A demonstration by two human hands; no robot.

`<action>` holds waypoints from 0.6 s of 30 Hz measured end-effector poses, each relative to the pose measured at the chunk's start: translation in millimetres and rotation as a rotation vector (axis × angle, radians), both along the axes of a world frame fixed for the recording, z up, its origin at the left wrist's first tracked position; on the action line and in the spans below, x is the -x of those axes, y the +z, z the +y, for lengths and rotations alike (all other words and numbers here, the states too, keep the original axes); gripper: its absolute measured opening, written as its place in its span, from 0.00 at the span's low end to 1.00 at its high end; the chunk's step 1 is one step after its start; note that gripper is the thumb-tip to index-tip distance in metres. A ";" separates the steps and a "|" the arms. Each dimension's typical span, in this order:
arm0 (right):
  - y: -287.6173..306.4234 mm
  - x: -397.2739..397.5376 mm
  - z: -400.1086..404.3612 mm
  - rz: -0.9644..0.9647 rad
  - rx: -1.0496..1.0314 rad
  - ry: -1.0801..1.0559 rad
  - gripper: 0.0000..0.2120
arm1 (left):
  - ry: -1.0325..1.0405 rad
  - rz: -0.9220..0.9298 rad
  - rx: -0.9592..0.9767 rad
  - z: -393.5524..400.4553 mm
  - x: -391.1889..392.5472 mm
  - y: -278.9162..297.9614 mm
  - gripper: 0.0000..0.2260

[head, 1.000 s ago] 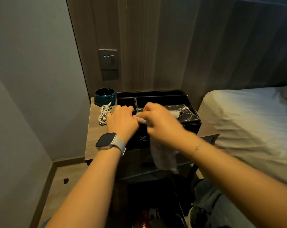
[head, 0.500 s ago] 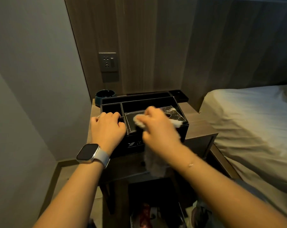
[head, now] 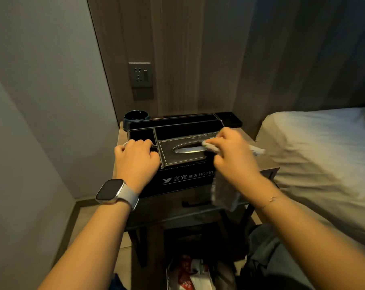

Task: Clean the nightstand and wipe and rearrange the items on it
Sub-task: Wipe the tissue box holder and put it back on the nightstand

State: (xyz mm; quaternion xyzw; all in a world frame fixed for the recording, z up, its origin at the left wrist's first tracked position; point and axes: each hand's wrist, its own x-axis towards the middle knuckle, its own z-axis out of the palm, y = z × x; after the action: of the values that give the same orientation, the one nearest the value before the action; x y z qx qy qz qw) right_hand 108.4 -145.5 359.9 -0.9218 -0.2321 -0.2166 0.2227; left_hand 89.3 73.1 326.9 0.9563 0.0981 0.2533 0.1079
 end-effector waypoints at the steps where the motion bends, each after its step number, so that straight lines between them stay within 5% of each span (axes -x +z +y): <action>1: -1.9 5.3 13.2 -0.001 0.004 0.063 0.20 | -0.004 0.001 0.001 0.0 0.1 0.1 0.07; 10: -0.3 -9.8 -35.6 0.128 0.057 -0.074 0.20 | 0.004 0.036 0.079 -4.5 3.4 10.0 0.11; 14: 37.3 -28.2 -54.9 0.094 -0.030 -0.070 0.19 | 0.030 -0.115 0.079 -33.8 -6.4 24.4 0.13; 18: 57.1 -55.4 -6.1 0.107 0.098 -0.032 0.11 | -0.040 0.128 -0.050 -59.3 -29.7 19.5 0.16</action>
State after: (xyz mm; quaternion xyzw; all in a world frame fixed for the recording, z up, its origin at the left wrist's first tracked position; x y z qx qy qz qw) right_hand 163.8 -151.6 417.0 -0.9455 -0.2154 -0.1589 0.1857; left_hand 119.1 13.9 346.4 0.9747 0.0794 0.1920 0.0827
